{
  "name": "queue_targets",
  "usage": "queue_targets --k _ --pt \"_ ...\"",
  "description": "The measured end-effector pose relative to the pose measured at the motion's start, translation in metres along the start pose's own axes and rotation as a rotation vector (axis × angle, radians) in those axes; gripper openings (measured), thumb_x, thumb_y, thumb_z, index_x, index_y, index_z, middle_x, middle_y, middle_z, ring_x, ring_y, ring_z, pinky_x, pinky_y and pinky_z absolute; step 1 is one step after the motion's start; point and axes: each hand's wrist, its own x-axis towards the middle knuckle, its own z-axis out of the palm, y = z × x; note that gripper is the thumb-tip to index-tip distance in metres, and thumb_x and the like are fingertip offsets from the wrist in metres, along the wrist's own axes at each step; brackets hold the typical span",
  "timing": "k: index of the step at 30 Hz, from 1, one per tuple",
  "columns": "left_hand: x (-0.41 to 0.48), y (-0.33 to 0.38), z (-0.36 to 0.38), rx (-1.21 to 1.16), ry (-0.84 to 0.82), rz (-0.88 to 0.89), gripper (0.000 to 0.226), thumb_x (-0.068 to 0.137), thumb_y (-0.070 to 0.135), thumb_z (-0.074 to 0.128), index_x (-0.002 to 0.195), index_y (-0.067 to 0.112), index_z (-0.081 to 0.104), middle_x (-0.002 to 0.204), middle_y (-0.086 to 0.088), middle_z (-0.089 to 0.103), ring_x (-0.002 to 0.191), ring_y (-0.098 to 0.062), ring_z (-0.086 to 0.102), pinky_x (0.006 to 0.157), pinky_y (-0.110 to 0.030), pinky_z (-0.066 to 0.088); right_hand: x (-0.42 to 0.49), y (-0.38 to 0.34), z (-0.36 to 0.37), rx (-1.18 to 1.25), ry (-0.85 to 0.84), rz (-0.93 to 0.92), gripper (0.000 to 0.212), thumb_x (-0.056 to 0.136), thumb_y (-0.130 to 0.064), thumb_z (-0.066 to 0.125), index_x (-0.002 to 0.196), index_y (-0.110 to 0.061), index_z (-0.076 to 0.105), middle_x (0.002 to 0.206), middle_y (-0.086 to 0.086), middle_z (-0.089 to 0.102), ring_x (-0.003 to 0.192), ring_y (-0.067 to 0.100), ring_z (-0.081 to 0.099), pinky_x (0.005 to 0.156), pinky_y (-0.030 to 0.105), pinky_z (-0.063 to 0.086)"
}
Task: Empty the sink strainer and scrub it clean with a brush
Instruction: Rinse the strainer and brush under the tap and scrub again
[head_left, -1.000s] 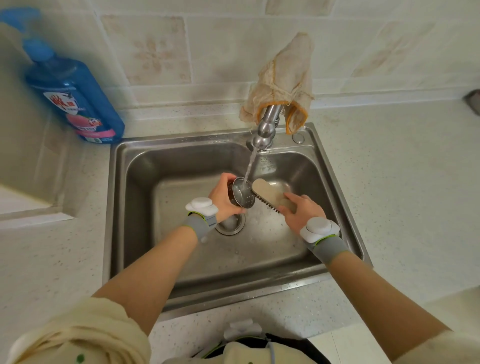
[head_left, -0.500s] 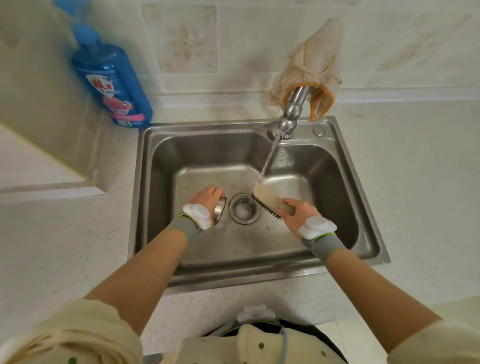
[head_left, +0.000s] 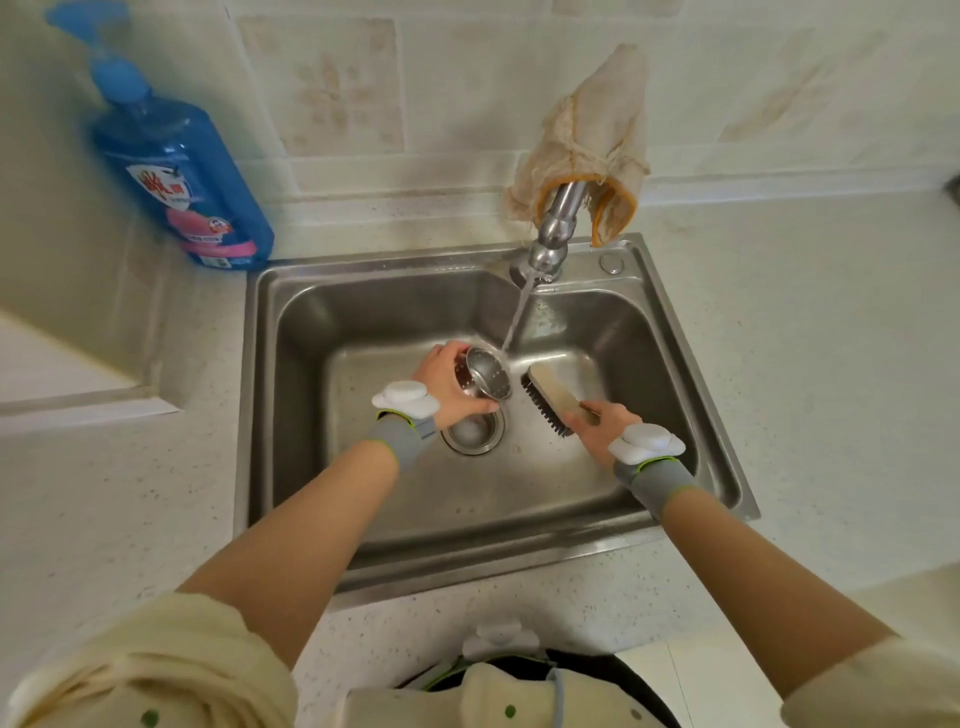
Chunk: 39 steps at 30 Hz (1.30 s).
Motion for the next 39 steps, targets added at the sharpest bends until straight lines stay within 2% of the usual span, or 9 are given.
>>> queue_targets --k 6,10,15,20,22,24,30,33,39 --pt "0.011 0.024 -0.004 -0.227 0.013 -0.104 0.078 0.06 0.023 0.084 0.124 0.01 0.042 0.111 0.002 0.053 0.1 -0.012 0.051 0.085 -0.021 0.039 0.022 -0.021 -0.019 -0.072 -0.02 -0.033 0.053 0.089 -0.054 0.046 0.133 -0.025 0.051 0.108 0.002 0.066 0.103 0.027 0.064 0.096 0.036 0.048" --pt "0.015 0.028 -0.008 -0.14 -0.032 -0.134 0.079 0.061 0.029 0.083 0.124 0.007 0.04 0.105 0.001 0.046 0.093 -0.014 0.047 0.076 -0.024 0.037 0.033 -0.045 -0.031 -0.166 0.067 -0.151 0.052 0.091 -0.039 0.055 0.137 -0.017 0.045 0.133 0.011 0.055 0.122 0.031 0.053 0.102 0.035 0.041" --pt "0.021 0.034 -0.013 -0.137 -0.148 -0.131 0.077 0.064 0.033 0.081 0.125 0.008 0.041 0.105 0.002 0.049 0.094 -0.014 0.049 0.079 -0.026 0.04 0.048 -0.081 -0.054 -0.401 0.122 -0.327 0.057 0.088 -0.007 0.056 0.139 -0.009 0.031 0.137 0.016 0.044 0.121 0.037 0.05 0.095 0.041 0.043" --pt "0.025 0.036 -0.015 -0.136 -0.162 -0.089 0.075 0.062 0.031 0.082 0.122 0.011 0.042 0.11 0.001 0.054 0.101 -0.016 0.054 0.088 -0.03 0.046 0.061 -0.106 -0.068 -0.478 0.152 -0.438 0.037 0.09 0.002 0.044 0.127 0.002 0.042 0.124 0.022 0.051 0.106 0.038 0.057 0.084 0.04 0.049" --pt "0.025 0.036 -0.013 -0.155 -0.162 -0.094 0.074 0.062 0.03 0.082 0.121 0.012 0.043 0.113 -0.002 0.056 0.104 -0.018 0.056 0.089 -0.032 0.048 0.061 -0.109 -0.072 -0.487 0.1 -0.441 0.013 0.091 0.002 0.041 0.092 0.003 0.054 0.106 0.021 0.055 0.098 0.033 0.057 0.07 0.029 0.043" --pt "0.027 0.036 -0.013 -0.167 -0.153 -0.1 0.074 0.061 0.03 0.082 0.122 0.012 0.043 0.115 -0.002 0.057 0.104 -0.018 0.056 0.087 -0.03 0.048 0.059 -0.114 -0.074 -0.482 0.112 -0.435 0.023 0.092 0.001 0.039 0.07 -0.004 0.047 0.097 0.018 0.052 0.091 0.029 0.053 0.066 0.03 0.036" --pt "0.028 0.035 -0.009 -0.193 -0.148 -0.099 0.076 0.059 0.03 0.084 0.122 0.012 0.044 0.11 0.003 0.058 0.101 -0.014 0.057 0.085 -0.026 0.047 0.064 -0.116 -0.07 -0.423 0.111 -0.443 0.018 0.093 -0.008 0.043 0.107 -0.002 0.053 0.105 0.021 0.058 0.092 0.028 0.053 0.072 0.029 0.031" --pt "0.027 0.031 -0.005 -0.197 -0.131 -0.118 0.075 0.057 0.03 0.085 0.119 0.013 0.047 0.107 0.003 0.059 0.1 -0.016 0.058 0.083 -0.025 0.047 0.065 -0.116 -0.068 -0.365 0.1 -0.432 0.005 0.091 -0.006 0.044 0.093 -0.009 0.048 0.091 0.012 0.049 0.084 0.021 0.043 0.071 0.028 0.03" --pt "0.021 0.023 -0.004 -0.164 -0.165 -0.099 0.078 0.059 0.031 0.084 0.124 0.012 0.044 0.116 0.001 0.057 0.107 -0.016 0.056 0.09 -0.026 0.046 0.059 -0.111 -0.069 -0.407 0.124 -0.407 0.025 0.092 -0.003 0.043 0.068 -0.012 0.041 0.071 0.01 0.045 0.085 0.022 0.044 0.058 0.023 0.034"
